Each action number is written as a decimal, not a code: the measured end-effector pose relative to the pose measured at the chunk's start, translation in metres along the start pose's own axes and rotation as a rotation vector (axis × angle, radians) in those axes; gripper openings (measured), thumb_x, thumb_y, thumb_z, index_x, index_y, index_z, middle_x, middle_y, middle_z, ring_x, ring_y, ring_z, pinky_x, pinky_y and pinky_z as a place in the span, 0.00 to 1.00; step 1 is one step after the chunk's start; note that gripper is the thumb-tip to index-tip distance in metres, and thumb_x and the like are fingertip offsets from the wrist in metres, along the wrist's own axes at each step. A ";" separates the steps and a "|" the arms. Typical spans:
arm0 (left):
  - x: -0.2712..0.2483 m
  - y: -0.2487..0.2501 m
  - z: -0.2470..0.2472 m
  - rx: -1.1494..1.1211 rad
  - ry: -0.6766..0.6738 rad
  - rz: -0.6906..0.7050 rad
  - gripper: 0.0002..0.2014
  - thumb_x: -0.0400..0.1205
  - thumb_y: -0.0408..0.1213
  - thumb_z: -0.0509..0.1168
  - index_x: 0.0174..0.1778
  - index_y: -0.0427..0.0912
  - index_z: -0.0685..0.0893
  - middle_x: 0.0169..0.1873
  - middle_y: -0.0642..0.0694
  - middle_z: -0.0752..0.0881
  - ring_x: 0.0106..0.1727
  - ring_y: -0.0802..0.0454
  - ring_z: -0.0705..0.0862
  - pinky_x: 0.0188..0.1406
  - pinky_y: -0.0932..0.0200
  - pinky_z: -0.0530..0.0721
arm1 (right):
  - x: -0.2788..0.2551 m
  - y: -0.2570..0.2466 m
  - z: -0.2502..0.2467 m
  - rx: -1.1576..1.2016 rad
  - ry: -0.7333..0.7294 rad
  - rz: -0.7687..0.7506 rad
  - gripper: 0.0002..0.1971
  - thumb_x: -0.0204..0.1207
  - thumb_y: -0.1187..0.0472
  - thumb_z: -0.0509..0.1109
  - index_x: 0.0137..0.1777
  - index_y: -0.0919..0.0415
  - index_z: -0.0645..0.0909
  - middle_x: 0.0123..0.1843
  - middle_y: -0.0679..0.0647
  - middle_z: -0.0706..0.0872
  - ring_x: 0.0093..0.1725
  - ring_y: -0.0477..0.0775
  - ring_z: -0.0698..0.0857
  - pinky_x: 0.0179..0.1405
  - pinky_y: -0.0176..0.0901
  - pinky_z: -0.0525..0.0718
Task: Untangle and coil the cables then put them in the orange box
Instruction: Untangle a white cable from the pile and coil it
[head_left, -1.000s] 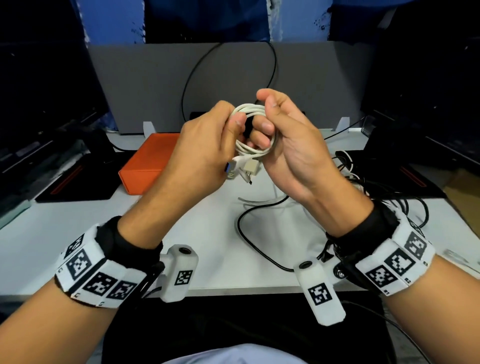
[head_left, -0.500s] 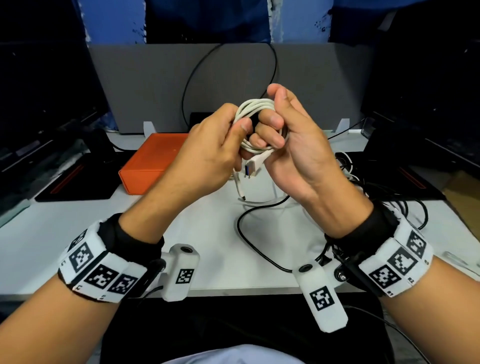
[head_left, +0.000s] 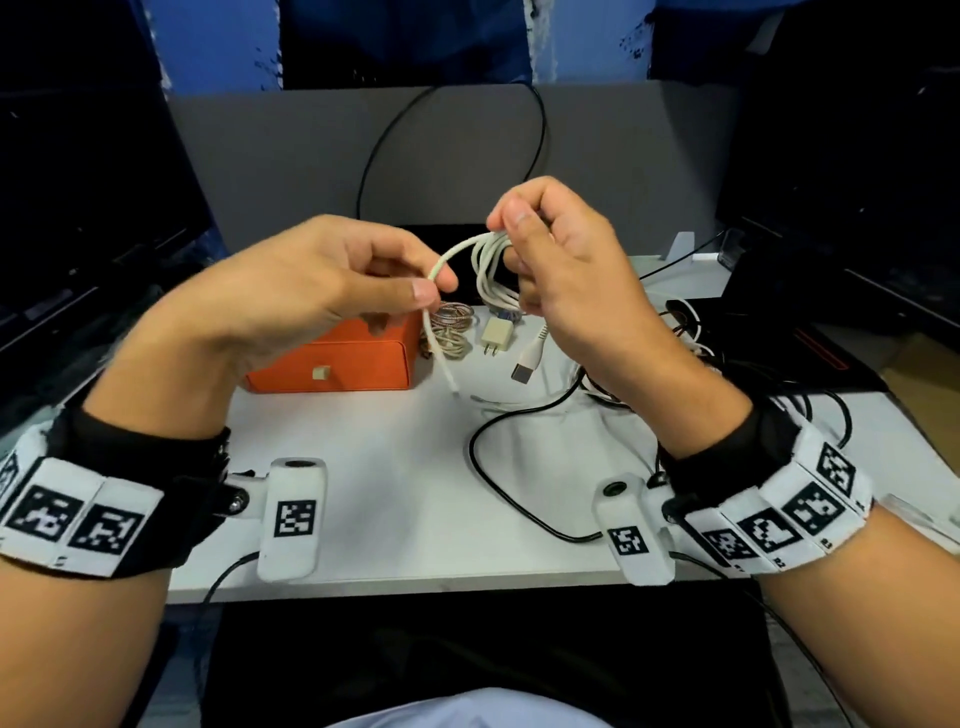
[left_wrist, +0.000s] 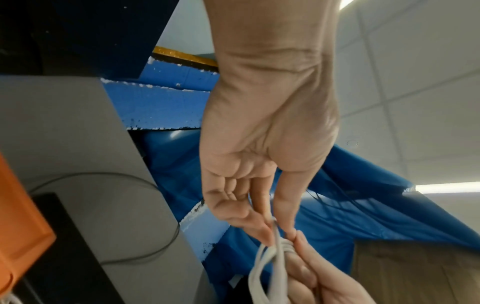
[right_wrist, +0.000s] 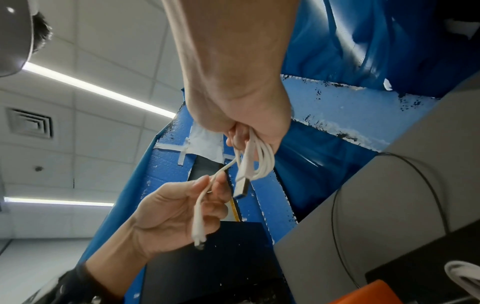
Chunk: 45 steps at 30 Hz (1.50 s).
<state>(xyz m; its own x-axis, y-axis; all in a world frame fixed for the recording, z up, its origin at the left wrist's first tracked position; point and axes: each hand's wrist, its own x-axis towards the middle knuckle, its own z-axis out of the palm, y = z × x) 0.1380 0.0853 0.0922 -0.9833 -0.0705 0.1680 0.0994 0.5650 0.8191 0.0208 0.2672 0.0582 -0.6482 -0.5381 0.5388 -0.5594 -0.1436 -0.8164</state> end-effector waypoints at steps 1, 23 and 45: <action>-0.001 0.001 0.001 0.019 -0.016 0.005 0.09 0.81 0.35 0.72 0.55 0.40 0.91 0.39 0.37 0.86 0.39 0.49 0.81 0.42 0.55 0.79 | 0.000 0.000 0.000 0.028 -0.008 0.021 0.12 0.93 0.57 0.58 0.48 0.52 0.79 0.26 0.33 0.76 0.25 0.36 0.72 0.31 0.28 0.70; -0.003 0.024 0.050 -0.130 0.496 0.481 0.04 0.86 0.29 0.69 0.51 0.43 0.82 0.45 0.45 0.89 0.45 0.45 0.94 0.46 0.54 0.92 | -0.006 -0.024 -0.001 0.207 -0.056 -0.063 0.10 0.94 0.60 0.56 0.52 0.59 0.77 0.30 0.40 0.70 0.27 0.41 0.65 0.26 0.38 0.66; 0.016 -0.004 0.054 0.116 0.366 0.353 0.24 0.76 0.30 0.66 0.70 0.46 0.74 0.60 0.50 0.83 0.60 0.57 0.85 0.62 0.51 0.85 | -0.002 -0.017 0.001 0.865 -0.229 0.314 0.11 0.94 0.61 0.54 0.51 0.60 0.74 0.28 0.48 0.65 0.20 0.42 0.62 0.25 0.37 0.67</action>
<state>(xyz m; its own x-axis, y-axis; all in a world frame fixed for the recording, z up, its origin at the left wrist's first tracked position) 0.1133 0.1262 0.0626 -0.7731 -0.1302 0.6208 0.3775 0.6920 0.6153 0.0325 0.2701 0.0709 -0.5357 -0.7931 0.2897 0.2599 -0.4813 -0.8372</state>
